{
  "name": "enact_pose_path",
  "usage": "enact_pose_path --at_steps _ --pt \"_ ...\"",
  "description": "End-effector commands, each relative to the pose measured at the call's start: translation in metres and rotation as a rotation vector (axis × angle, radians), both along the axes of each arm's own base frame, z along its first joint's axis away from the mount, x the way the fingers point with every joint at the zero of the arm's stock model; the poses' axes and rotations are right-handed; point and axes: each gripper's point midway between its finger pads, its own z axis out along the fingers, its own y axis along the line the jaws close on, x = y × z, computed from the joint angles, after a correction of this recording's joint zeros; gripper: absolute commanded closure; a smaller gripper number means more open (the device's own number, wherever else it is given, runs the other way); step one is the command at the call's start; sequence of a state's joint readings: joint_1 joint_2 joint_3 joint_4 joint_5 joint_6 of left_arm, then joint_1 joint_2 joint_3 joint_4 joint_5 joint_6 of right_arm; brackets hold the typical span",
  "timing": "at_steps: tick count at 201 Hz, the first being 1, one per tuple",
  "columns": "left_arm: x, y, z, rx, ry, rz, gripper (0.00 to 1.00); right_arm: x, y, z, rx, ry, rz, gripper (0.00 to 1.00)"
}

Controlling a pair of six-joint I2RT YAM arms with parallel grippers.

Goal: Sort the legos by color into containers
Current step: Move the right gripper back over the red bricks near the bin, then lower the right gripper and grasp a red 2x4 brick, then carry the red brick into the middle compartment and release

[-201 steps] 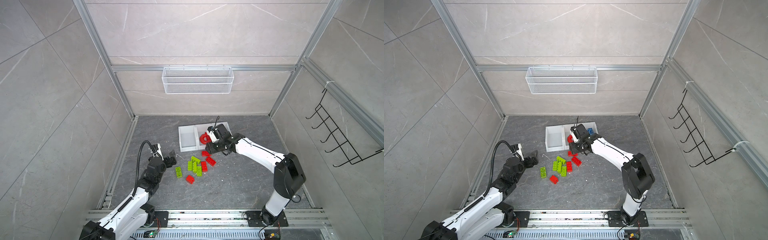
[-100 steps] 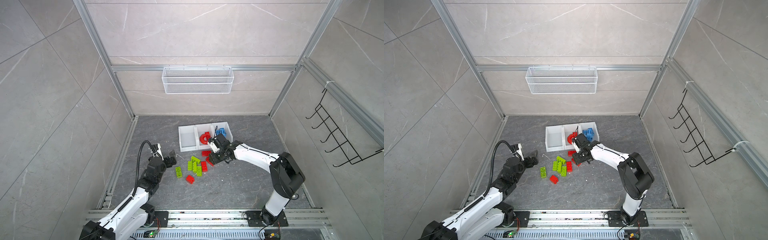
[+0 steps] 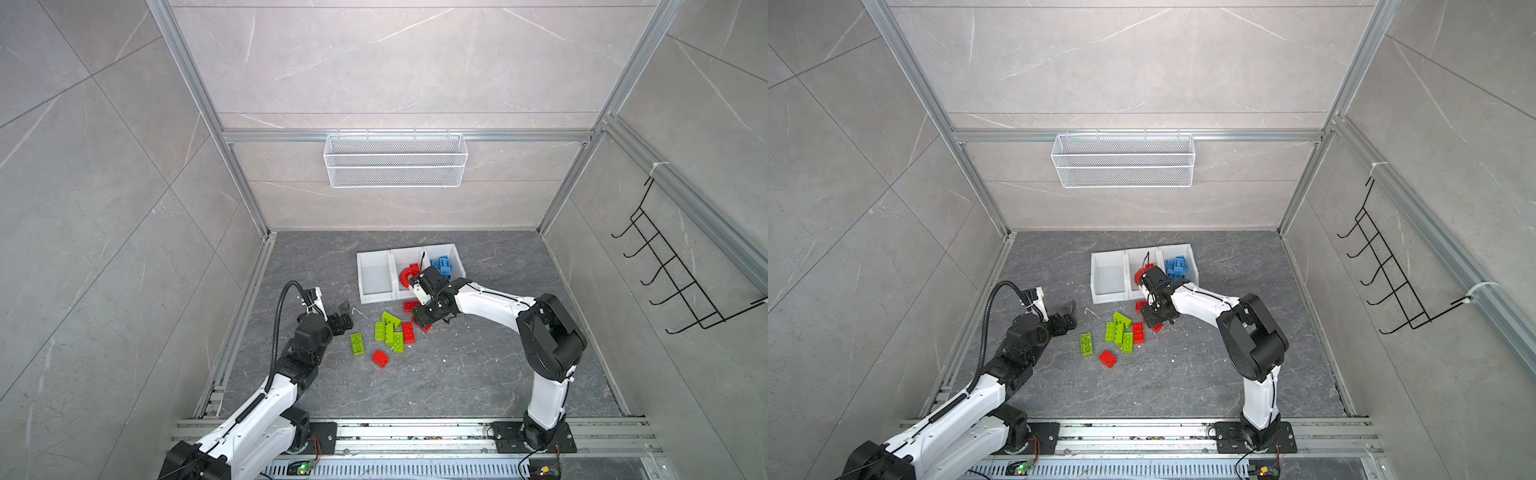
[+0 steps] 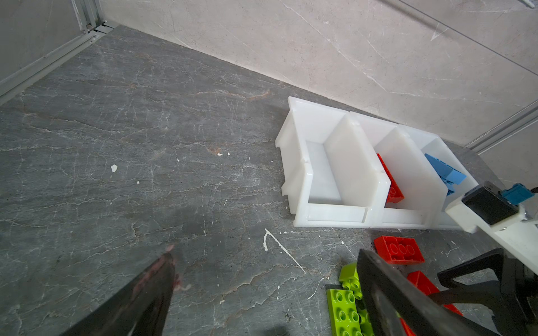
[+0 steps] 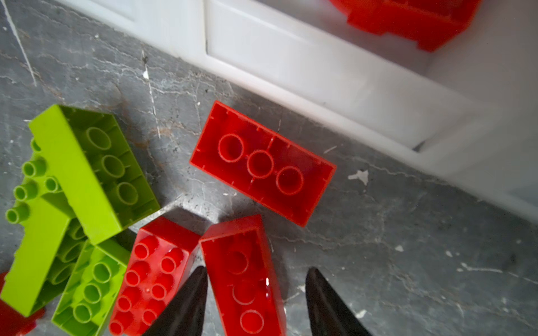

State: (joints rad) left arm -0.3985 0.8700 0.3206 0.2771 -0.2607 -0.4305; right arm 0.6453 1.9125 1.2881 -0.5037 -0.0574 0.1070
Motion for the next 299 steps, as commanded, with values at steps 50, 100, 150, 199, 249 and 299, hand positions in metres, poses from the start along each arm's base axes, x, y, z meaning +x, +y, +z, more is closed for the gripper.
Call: enact_pose_path --at_steps 50,100,150,199,249,299 --pt "0.004 0.003 0.018 -0.008 -0.051 0.018 0.01 -0.002 0.003 -0.015 -0.034 0.016 0.017 0.50" --pt "0.006 0.002 0.016 -0.007 -0.042 0.017 0.01 -0.004 0.001 -0.017 -0.046 0.020 0.019 0.57" --pt "0.005 0.004 0.016 -0.005 -0.045 0.023 0.01 -0.012 -0.003 -0.008 -0.019 0.002 0.013 0.67" --pt "0.006 0.002 0.015 -0.007 -0.041 0.018 0.01 -0.028 -0.006 0.010 0.066 -0.012 -0.013 0.76" --pt "0.006 0.003 0.015 -0.003 -0.042 0.019 0.01 -0.030 0.005 0.043 0.204 -0.055 -0.026 0.85" --pt "0.005 0.003 0.017 0.000 -0.044 0.018 0.01 0.000 0.020 0.072 0.314 -0.066 -0.043 0.88"
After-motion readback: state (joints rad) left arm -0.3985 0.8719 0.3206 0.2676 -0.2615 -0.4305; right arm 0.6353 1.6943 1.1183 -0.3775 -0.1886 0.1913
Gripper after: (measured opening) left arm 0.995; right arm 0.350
